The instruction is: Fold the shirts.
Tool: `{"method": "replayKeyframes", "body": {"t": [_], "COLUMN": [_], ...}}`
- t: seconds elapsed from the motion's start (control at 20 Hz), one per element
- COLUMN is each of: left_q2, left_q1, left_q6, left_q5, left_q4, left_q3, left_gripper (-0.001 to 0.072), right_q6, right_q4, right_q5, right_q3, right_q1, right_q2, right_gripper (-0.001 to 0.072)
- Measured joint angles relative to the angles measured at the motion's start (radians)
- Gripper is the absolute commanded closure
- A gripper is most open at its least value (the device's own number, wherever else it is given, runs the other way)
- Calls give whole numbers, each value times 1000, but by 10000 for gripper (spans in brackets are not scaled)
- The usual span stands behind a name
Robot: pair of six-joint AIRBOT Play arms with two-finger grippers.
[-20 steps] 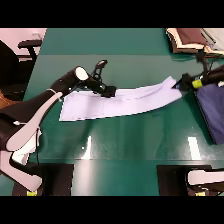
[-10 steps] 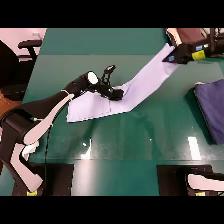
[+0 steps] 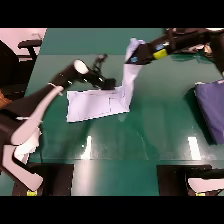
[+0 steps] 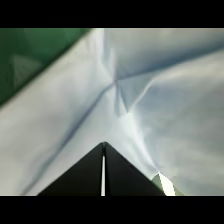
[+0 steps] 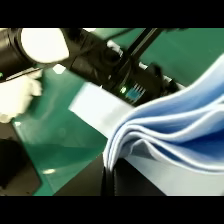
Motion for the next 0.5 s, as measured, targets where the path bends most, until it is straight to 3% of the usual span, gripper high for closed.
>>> {"method": "replayKeyframes", "body": {"t": [0.15, 0.2, 0.25, 0.3, 0.5], "left_q2": [160, 213, 267, 315, 450], "left_q1": [154, 206, 259, 305, 441], "left_q6": [2, 2, 3, 5, 7], "left_q5": [-54, -69, -80, -91, -134], "left_q4": [85, 117, 146, 170, 222], "left_q3": [8, 10, 11, 11, 13], "left_gripper": [678, 678, 678, 678, 678], "right_q6": [-32, -42, -55, -74, -127], "right_q4": [72, 90, 103, 109, 79], "right_q5": [-78, -113, -149, -177, -217], "right_q3": [52, 65, 73, 79, 76], "right_q1": [117, 164, 206, 246, 335], "right_q2": [-95, -132, -166, -197, -273], "right_gripper": [684, 540, 313, 208, 203]}}
